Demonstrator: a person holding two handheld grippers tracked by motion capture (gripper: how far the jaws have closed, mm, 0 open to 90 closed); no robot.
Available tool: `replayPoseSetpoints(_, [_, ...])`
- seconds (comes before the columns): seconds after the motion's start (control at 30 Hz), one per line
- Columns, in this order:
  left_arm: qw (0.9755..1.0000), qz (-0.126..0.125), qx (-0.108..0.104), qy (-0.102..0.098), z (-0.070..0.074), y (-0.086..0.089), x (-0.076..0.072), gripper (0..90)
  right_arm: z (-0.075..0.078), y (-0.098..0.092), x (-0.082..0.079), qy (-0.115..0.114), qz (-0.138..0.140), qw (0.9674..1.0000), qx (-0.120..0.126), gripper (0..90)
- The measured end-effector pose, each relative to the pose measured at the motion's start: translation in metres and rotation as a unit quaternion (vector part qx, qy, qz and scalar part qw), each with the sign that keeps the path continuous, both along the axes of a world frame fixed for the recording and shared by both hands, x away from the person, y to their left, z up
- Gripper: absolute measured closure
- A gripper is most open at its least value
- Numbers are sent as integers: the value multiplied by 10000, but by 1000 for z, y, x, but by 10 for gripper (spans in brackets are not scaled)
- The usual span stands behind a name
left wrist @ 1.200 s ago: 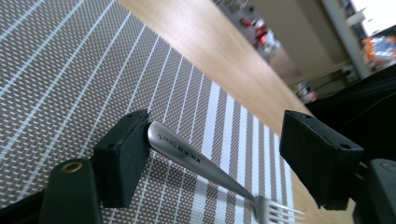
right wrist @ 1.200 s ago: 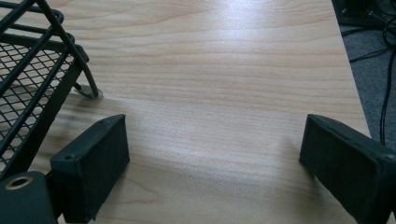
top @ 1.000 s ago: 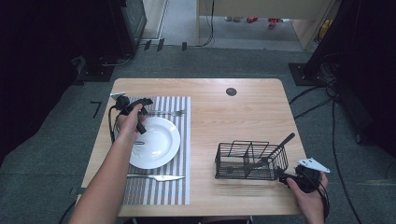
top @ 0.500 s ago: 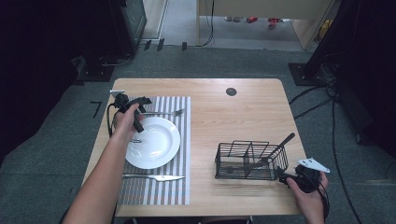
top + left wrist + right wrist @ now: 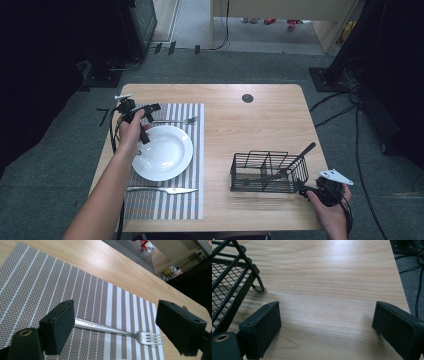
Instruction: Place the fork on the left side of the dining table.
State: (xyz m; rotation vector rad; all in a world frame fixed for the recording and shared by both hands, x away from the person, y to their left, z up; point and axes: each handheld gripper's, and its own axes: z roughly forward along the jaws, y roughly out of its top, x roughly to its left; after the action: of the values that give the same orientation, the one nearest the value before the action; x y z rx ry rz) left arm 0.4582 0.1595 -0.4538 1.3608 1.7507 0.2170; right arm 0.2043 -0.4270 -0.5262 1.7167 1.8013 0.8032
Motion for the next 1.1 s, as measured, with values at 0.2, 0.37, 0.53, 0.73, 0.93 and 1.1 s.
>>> replayPoseSetpoints(0.2, [9988,-182,318,-337,14,-1,-18,161,0,0,0,1,1,10000,-2,77])
replayPoseSetpoints(0.37, [9953,-402,576,-663,28,-4,-36,161,0,0,0,1,1,10000,-3,77])
replayPoseSetpoints(0.53, [9922,-565,702,-863,38,-8,-50,161,0,0,0,2,0,10000,-2,77])
replayPoseSetpoints(0.73, [9871,-848,812,-1091,47,-12,-76,161,0,0,0,0,-1,10000,-1,77])
replayPoseSetpoints(0.93, [9836,-971,870,-1245,51,-11,-95,155,0,0,0,2,-1,10000,-2,77])
replayPoseSetpoints(1.1, [9816,-1008,906,-1343,54,-8,-108,155,0,0,0,4,-1,10000,-3,77])
